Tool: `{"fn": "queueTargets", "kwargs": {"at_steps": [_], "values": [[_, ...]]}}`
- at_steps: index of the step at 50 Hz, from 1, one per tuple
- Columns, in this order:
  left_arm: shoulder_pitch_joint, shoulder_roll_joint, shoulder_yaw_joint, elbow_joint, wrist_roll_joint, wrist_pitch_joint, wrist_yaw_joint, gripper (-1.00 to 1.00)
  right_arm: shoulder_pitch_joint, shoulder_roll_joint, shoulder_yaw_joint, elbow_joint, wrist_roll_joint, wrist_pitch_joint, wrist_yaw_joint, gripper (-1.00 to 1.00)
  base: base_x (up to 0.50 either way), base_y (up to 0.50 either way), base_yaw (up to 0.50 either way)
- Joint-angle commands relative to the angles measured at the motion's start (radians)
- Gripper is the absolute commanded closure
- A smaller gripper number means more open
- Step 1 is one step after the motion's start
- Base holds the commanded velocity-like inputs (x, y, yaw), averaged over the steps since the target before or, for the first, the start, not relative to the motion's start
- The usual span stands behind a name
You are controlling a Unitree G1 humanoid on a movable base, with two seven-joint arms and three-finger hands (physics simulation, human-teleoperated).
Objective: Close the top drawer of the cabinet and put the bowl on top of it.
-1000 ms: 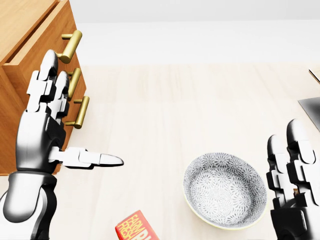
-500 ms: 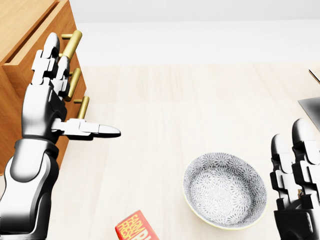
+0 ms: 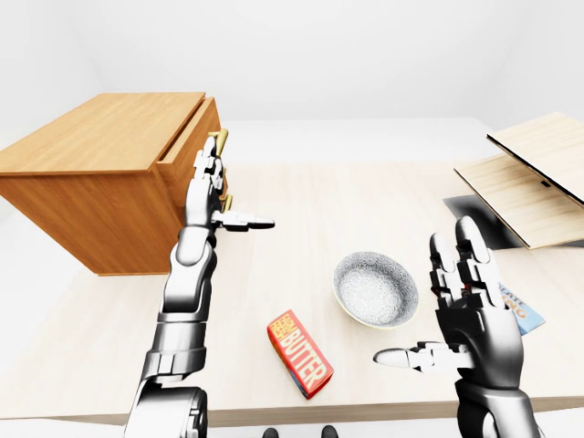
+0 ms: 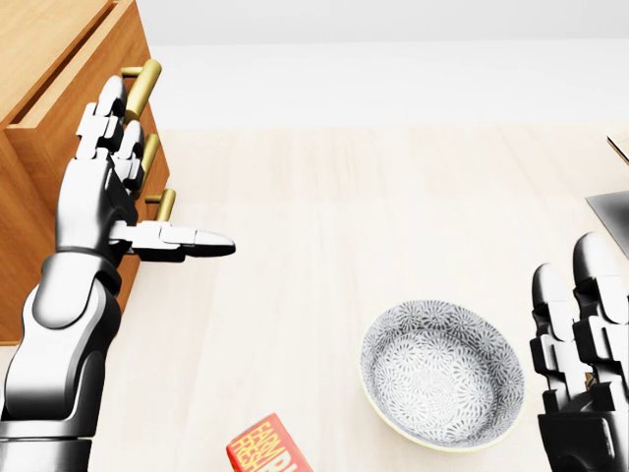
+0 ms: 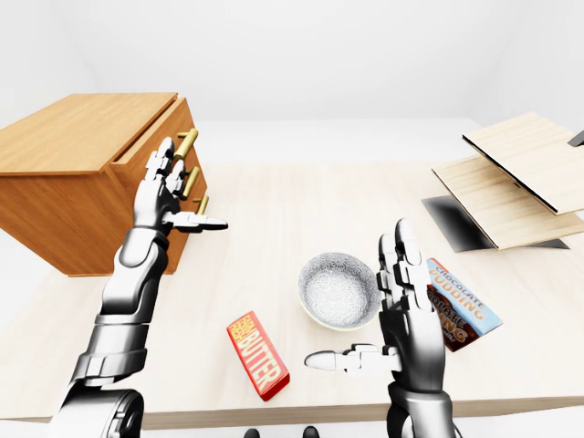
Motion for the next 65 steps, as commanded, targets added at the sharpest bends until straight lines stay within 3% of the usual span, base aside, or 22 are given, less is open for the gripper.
{"fn": "queueTargets", "kwargs": {"at_steps": [1,24,41,65], "values": [[-0.029,0.012,0.009,0.067,-0.037,0.0,-0.012,-1.0,0.003,-0.001,0.001,-0.003,0.001,0.0,0.0,-1.0,0.0,0.0,0.0],[-0.041,0.046,0.039,0.165,-0.141,0.0,-0.031,-1.0,0.006,-0.002,0.005,0.002,-0.004,0.0,-0.005,-1.0,0.0,0.0,0.0],[-0.121,0.079,0.044,0.247,-0.147,0.0,0.007,-1.0,-0.018,-0.002,-0.009,0.007,0.001,0.0,-0.01,-1.0,0.0,0.0,0.0],[-0.223,0.136,0.07,0.488,-0.189,0.0,-0.017,-1.0,0.0,0.007,-0.012,-0.009,0.007,0.0,0.002,-1.0,0.0,0.0,0.0]]}}
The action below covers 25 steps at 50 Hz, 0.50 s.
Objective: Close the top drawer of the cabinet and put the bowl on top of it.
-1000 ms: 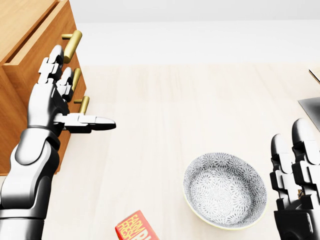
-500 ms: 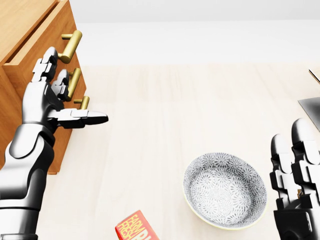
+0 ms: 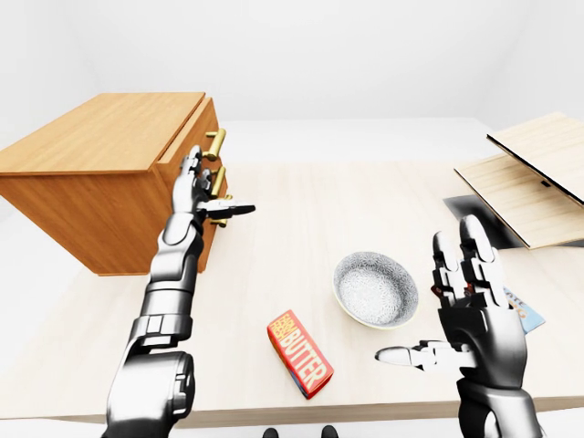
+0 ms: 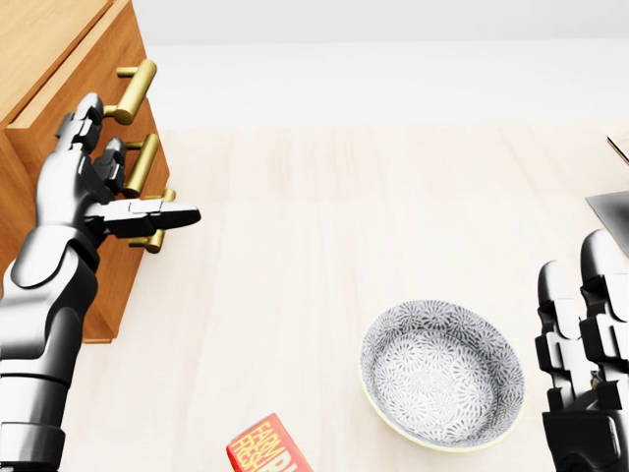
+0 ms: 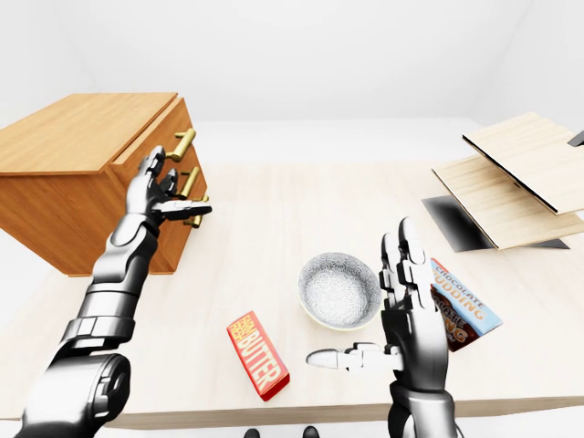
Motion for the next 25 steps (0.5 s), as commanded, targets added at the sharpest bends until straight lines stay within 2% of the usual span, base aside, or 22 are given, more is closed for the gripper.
{"fn": "queueTargets", "kwargs": {"at_steps": [1,8,25], "values": [[-0.041,0.032,0.015,0.117,-0.014,0.0,-0.005,-1.0,0.008,0.002,-0.002,-0.008,0.004,0.0,0.004,-1.0,0.0,0.0,0.0],[-0.044,0.047,0.02,0.155,-0.019,0.0,-0.007,-1.0,0.007,0.003,0.0,-0.005,0.001,0.0,0.005,-1.0,0.0,0.0,0.0],[-0.018,0.066,0.036,0.078,-0.059,0.0,-0.001,-1.0,0.008,-0.003,0.01,0.004,-0.004,0.0,-0.003,-1.0,0.0,0.0,0.0]]}}
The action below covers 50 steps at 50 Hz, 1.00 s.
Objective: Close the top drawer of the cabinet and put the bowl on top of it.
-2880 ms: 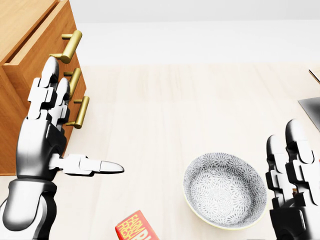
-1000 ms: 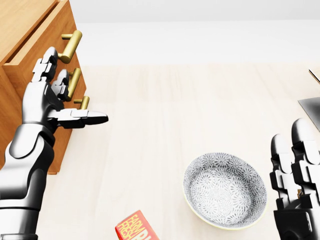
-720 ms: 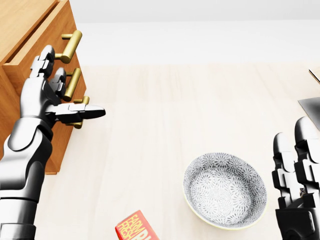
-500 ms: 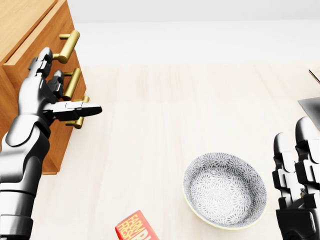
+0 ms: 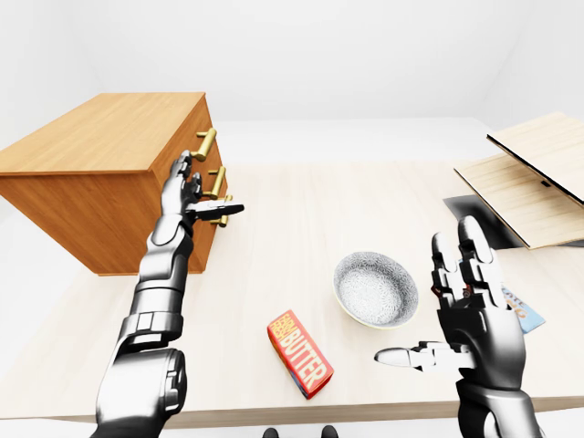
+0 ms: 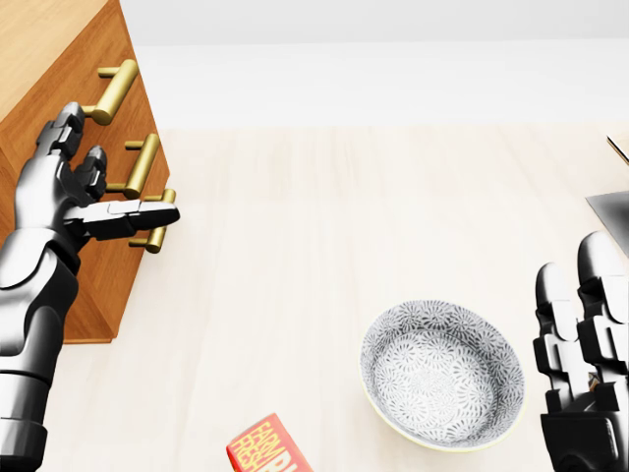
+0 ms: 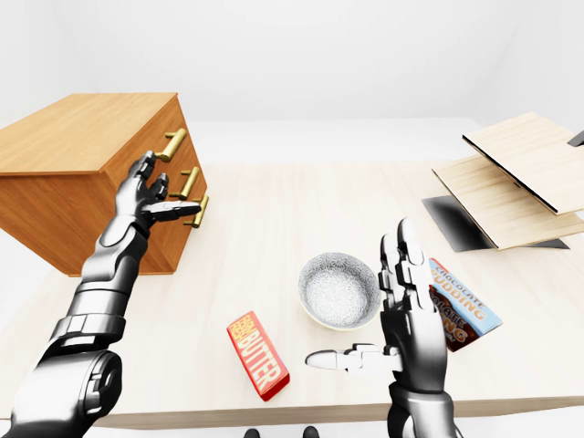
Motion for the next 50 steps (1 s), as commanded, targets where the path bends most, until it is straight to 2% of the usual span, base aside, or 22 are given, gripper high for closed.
{"fn": "queueTargets", "kwargs": {"at_steps": [1,22,30,32,38,50], "values": [[-0.002,0.017,0.015,-0.002,-0.027,0.0,0.01,-1.0,0.001,-0.003,0.004,0.004,-0.002,0.0,-0.004,-1.0,0.0,0.0,0.0],[0.05,0.012,0.017,-0.118,-0.049,0.0,0.021,-1.0,0.001,-0.004,0.003,0.006,0.0,0.0,-0.003,-1.0,0.0,0.0,0.0],[0.153,-0.021,0.008,-0.292,-0.035,0.0,0.022,-1.0,0.004,-0.004,0.007,0.006,-0.003,0.0,-0.005,-1.0,0.0,0.0,0.0],[0.155,-0.022,0.009,-0.296,-0.033,0.0,0.021,-1.0,0.004,-0.004,0.007,0.006,-0.003,0.0,-0.005,-1.0,0.0,0.0,0.0],[0.23,-0.047,0.002,-0.485,-0.023,0.0,0.03,-1.0,0.006,-0.005,0.01,0.004,-0.003,0.0,-0.007,-1.0,0.0,0.0,0.0],[0.3,-0.104,-0.031,-0.609,0.05,0.0,0.02,-1.0,0.008,-0.005,0.004,0.001,0.005,0.0,-0.003,-1.0,0.0,0.0,0.0]]}}
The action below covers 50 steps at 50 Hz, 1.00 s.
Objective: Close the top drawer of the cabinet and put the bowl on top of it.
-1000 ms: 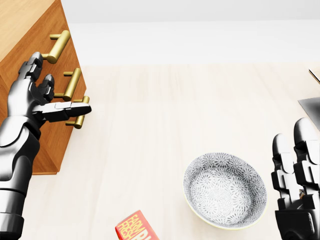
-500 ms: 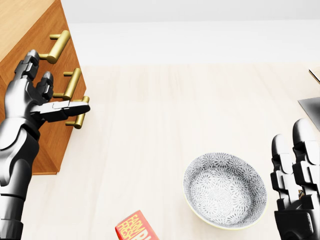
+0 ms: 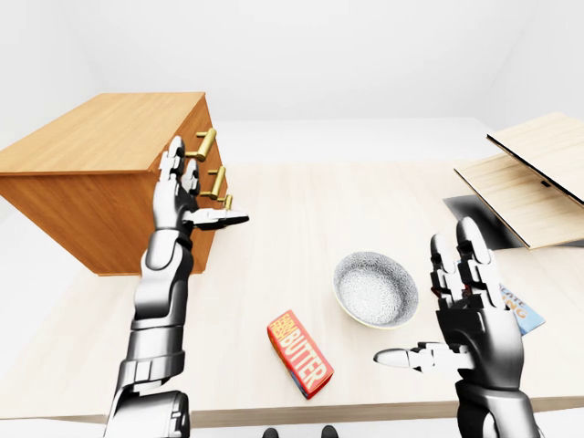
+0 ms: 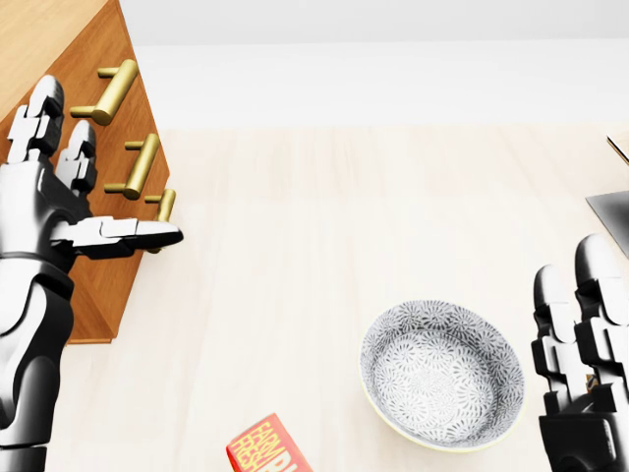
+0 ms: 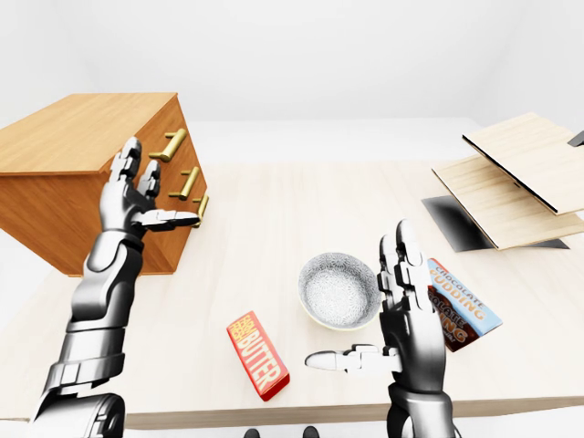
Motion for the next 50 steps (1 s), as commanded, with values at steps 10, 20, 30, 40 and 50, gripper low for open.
{"fn": "queueTargets", "kwargs": {"at_steps": [10,20,30,40,50], "values": [[0.185,-0.111,-0.08,-0.376,0.129,0.0,-0.028,-1.0,0.004,0.002,-0.001,-0.003,0.003,0.0,0.005,-1.0,0.0,0.0,0.0],[0.294,-0.17,-0.149,-0.61,0.217,0.0,-0.057,-1.0,0.004,0.002,0.004,0.0,-0.001,0.0,0.004,-1.0,0.0,0.0,0.0],[0.402,-0.222,-0.273,-0.873,0.324,0.0,-0.082,-1.0,0.013,0.0,0.001,-0.015,0.008,0.0,0.005,-1.0,0.0,0.0,0.0],[0.458,-0.242,-0.381,-0.969,0.401,0.0,-0.082,-1.0,0.045,0.016,-0.032,-0.069,0.066,0.0,0.047,-1.0,0.0,0.0,0.0],[0.47,-0.255,-0.47,-1.009,0.473,0.0,-0.063,-1.0,0.14,0.066,-0.076,-0.154,0.138,0.0,0.125,-1.0,0.0,0.0,0.0]]}}
